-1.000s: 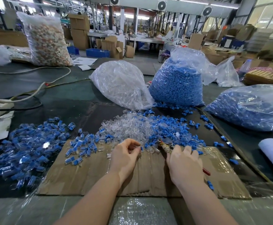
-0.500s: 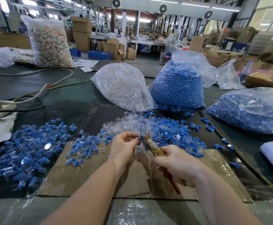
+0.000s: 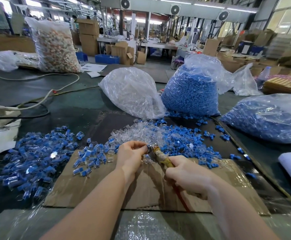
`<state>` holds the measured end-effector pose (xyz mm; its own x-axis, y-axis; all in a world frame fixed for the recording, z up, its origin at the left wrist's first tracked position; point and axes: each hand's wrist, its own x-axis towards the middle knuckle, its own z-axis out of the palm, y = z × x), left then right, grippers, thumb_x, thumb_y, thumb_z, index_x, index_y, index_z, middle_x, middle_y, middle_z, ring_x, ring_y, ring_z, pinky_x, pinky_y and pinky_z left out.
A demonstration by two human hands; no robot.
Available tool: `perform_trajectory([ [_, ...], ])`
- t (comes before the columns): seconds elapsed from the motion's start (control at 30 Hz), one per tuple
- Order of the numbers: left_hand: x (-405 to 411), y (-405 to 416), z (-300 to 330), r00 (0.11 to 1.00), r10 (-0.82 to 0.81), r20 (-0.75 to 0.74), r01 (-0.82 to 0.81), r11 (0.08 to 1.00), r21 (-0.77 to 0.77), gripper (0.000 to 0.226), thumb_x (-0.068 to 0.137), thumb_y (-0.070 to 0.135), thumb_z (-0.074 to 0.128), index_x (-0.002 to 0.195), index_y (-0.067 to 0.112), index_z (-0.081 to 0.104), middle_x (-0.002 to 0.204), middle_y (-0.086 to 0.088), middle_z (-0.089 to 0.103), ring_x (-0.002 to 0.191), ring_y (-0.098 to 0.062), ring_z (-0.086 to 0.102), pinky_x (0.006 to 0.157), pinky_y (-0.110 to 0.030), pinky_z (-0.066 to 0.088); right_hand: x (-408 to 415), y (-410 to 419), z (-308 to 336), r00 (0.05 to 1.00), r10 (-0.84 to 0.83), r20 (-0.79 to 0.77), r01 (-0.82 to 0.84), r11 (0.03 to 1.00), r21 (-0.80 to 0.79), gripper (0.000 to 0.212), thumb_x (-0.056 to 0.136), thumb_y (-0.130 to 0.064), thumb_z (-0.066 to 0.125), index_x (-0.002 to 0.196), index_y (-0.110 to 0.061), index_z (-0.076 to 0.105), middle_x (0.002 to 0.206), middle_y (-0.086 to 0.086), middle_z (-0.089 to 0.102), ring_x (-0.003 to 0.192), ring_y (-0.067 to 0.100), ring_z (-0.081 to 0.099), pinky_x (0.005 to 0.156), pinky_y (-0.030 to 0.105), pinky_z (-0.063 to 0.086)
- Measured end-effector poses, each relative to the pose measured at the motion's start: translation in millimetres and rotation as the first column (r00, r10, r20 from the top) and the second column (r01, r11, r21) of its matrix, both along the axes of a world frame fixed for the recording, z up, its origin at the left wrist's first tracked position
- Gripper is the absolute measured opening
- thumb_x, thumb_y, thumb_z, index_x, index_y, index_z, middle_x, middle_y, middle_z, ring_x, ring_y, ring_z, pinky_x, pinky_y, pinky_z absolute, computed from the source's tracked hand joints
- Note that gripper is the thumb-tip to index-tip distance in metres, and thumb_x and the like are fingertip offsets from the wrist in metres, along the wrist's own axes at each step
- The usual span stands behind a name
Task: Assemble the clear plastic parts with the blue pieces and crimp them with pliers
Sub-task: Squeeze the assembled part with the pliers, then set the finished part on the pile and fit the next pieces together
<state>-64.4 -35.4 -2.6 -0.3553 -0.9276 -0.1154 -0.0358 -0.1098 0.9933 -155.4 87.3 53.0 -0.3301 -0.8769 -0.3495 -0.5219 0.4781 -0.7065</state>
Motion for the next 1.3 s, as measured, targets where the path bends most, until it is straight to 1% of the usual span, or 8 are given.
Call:
perform_trajectory([
  [0.2,0.6,3.7,2.7,1.000,0.014,-0.011,-0.015,1.000,-0.021,0.009,0.085,0.004,0.064,0.083,0.013,0.066,0.079,-0.007,0.066,0.064,-0.011,0.056,0.056,-0.020,0.045,2.2,-1.1,-6.1,0.993,0.025,-0.114,-0.033,0.997,-0.067,0.017,0.089,-0.007,0.042,0.074,-0.016,0.044,0.063,-0.001,0.044,0.051,0.011,0.039,0.043,0.019,0.028],
  [0.37,5.0,2.5,1.1,0.998,0.059,-0.022,-0.060,0.997,-0.040,0.009,0.087,0.004,0.061,0.091,0.009,0.067,0.081,-0.007,0.067,0.066,-0.012,0.057,0.061,-0.023,0.046,0.9,1.7,-11.5,0.996,-0.084,0.037,0.090,0.979,-0.182,0.009,0.083,-0.008,0.056,0.090,-0.014,0.057,0.062,-0.004,0.050,0.041,0.003,0.040,0.041,0.015,0.031],
  [0.47,18.8,-7.7,-1.8,0.970,0.188,0.152,-0.140,0.949,-0.282,0.008,0.089,0.010,0.060,0.088,0.017,0.065,0.082,0.001,0.065,0.070,-0.010,0.059,0.058,-0.019,0.042,-8.1,-0.6,-22.7,0.976,-0.196,-0.096,0.171,0.960,-0.224,0.016,0.082,-0.012,0.057,0.098,-0.012,0.058,0.083,0.004,0.060,0.068,0.014,0.055,0.061,0.025,0.046],
  [0.57,40.8,-21.8,-4.9,0.808,0.411,0.423,-0.117,0.815,-0.568,0.013,0.093,0.023,0.054,0.099,0.027,0.065,0.093,0.005,0.064,0.072,-0.011,0.055,0.051,-0.023,0.036,-18.0,0.2,-31.9,0.871,-0.278,-0.404,0.229,0.959,-0.167,0.030,0.085,-0.024,0.057,0.114,-0.018,0.051,0.111,0.007,0.053,0.106,0.024,0.047,0.093,0.037,0.042],
  [0.67,59.2,-36.6,-8.6,0.659,0.544,0.519,-0.074,0.733,-0.676,0.022,0.095,0.024,0.051,0.110,0.027,0.067,0.103,-0.001,0.062,0.088,-0.019,0.050,0.070,-0.032,0.041,-22.2,3.1,-38.9,0.779,-0.301,-0.550,0.262,0.953,-0.150,0.037,0.088,-0.032,0.056,0.121,-0.019,0.047,0.114,0.006,0.051,0.109,0.024,0.042,0.097,0.036,0.037],
  [0.87,70.9,-45.7,-15.3,0.482,0.548,0.684,0.057,0.759,-0.648,0.026,0.094,0.024,0.053,0.114,0.036,0.064,0.108,0.003,0.051,0.102,-0.020,0.037,0.086,-0.035,0.028,-25.5,2.8,-58.3,0.642,-0.264,-0.719,0.282,0.954,-0.099,0.058,0.092,-0.051,0.046,0.140,-0.022,0.032,0.128,0.009,0.044,0.120,0.025,0.040,0.101,0.035,0.035],
  [1.17,30.9,-13.2,-20.1,0.798,0.341,0.497,0.128,0.710,-0.693,0.019,0.090,0.021,0.059,0.107,0.023,0.066,0.095,0.009,0.049,0.095,-0.009,0.034,0.083,-0.020,0.023,-26.8,3.0,-69.5,0.600,-0.299,-0.742,0.325,0.939,-0.115,0.065,0.092,-0.058,0.038,0.144,-0.021,0.024,0.132,0.009,0.041,0.123,0.025,0.039,0.104,0.039,0.035],
  [1.3,7.1,7.0,-22.4,0.863,0.170,0.475,0.242,0.686,-0.686,0.019,0.091,0.020,0.058,0.108,0.022,0.064,0.095,0.013,0.047,0.097,-0.004,0.038,0.080,-0.010,0.022,-26.9,1.5,-70.3,0.596,-0.301,-0.745,0.345,0.933,-0.101,0.067,0.092,-0.059,0.038,0.145,-0.021,0.023,0.135,0.010,0.040,0.126,0.027,0.038,0.106,0.043,0.034],
])
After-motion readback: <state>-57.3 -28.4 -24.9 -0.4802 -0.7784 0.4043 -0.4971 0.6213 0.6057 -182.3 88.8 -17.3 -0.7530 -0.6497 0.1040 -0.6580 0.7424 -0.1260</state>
